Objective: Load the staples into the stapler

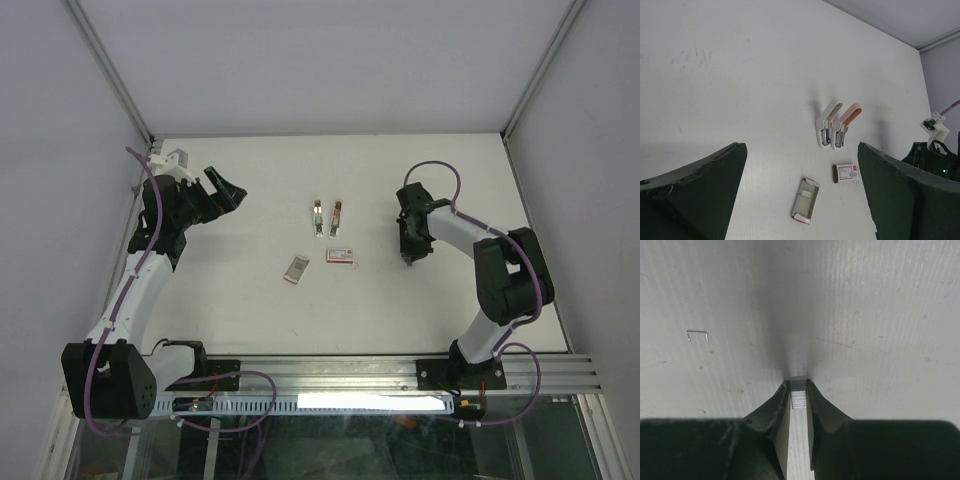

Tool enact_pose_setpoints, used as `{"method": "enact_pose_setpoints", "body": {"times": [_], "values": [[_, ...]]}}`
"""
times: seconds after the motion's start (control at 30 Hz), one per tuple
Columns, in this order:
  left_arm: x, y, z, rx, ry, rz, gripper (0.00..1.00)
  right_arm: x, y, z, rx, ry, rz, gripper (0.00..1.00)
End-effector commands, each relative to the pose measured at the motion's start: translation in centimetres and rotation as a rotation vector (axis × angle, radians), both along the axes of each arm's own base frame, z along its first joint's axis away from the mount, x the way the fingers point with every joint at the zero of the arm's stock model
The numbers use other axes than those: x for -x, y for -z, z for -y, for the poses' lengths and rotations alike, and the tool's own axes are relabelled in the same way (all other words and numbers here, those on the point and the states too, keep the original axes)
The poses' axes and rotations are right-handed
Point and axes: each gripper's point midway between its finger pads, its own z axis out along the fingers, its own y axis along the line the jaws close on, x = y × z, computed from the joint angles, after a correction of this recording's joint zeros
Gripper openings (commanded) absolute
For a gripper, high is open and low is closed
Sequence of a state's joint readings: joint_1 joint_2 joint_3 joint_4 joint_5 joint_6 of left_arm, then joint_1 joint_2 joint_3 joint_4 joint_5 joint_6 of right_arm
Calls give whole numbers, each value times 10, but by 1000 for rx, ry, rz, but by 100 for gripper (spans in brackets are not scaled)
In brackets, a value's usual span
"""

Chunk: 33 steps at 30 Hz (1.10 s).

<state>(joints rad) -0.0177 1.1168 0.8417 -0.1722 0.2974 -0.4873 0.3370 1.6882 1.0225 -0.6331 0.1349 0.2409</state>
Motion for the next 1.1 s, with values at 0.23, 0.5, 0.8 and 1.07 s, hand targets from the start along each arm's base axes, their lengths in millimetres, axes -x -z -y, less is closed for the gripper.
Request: {"method": "enact_pose_setpoints", "body": {"times": [0.23,0.5,0.8,1.07], "values": [[-1,-20,2,26,11,71,97,-34,-83,-60,-263,49,266,16],[-2,-15,4,28,12,60,96,-63,-111,-144,-454,58,377,15],[-10,-20,62,132,89,122,92,-84,-105,-176,-490,21,388,15],[-71,-8,141,64,388,203,91,-75,-113,-146,-470,19,420,15]]}}
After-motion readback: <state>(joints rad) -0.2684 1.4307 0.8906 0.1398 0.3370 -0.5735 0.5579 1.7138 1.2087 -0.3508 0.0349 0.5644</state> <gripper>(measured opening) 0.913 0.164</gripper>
